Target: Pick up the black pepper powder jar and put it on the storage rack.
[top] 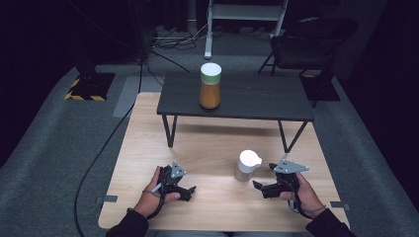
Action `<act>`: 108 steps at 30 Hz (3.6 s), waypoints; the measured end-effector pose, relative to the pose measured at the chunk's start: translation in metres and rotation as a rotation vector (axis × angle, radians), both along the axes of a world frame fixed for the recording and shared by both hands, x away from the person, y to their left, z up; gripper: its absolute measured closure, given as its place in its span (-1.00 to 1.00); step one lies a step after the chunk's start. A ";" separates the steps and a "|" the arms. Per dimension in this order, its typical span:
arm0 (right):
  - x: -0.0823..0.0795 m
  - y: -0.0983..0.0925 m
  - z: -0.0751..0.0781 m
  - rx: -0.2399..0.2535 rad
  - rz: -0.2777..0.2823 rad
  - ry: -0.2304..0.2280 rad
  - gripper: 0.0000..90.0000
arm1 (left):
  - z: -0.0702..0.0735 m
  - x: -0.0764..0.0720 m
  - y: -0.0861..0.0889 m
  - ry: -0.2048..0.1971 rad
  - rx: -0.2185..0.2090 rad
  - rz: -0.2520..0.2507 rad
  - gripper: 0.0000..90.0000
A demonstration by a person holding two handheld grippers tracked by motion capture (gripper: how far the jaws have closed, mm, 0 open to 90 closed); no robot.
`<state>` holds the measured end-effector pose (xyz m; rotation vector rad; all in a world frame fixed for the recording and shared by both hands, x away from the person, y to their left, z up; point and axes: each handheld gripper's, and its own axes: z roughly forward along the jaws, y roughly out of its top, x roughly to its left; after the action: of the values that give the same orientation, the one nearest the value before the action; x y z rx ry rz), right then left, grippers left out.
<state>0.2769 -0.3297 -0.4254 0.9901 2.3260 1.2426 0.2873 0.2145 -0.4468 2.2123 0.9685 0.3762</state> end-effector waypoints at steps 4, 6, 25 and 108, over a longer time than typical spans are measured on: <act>0.004 0.003 0.000 0.003 0.012 0.002 -0.96 | 0.000 0.000 0.000 0.000 0.001 0.000 -0.99; 0.005 0.005 0.001 0.006 0.019 0.004 -0.96 | 0.000 0.000 0.000 0.000 0.000 0.000 -0.99; 0.021 0.021 0.003 0.034 0.054 0.000 -0.95 | 0.000 0.000 0.000 0.000 0.000 0.000 -0.99; -0.014 0.021 0.054 0.105 -0.191 -0.130 -0.32 | 0.000 0.000 0.000 0.000 0.002 -0.005 -0.99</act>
<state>0.2627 -0.3086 -0.3712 1.1022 2.0348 1.3206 0.2877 0.2143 -0.4465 2.2166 0.9632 0.3748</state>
